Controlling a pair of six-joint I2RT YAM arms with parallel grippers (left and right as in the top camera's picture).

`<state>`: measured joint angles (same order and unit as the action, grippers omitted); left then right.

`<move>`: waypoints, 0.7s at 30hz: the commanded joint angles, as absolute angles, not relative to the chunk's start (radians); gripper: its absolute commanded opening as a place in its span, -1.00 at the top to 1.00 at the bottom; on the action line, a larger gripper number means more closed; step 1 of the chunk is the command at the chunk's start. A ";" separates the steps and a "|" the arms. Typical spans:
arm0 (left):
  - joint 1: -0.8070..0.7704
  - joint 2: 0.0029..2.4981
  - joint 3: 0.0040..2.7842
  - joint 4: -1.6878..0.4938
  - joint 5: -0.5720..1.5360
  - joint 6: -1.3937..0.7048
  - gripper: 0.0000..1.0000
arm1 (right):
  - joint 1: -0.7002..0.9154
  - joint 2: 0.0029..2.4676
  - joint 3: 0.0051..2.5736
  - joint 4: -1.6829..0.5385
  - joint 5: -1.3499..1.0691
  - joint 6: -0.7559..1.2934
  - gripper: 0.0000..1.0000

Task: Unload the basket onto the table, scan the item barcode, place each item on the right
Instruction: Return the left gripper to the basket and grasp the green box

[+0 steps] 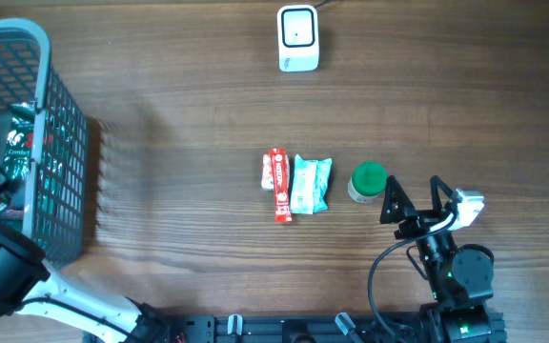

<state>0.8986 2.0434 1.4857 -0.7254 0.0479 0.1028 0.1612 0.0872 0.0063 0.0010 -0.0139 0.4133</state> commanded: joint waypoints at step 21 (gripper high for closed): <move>0.744 1.527 1.571 -0.707 0.146 -0.082 0.73 | 0.165 0.089 0.005 0.006 -0.001 0.395 -1.00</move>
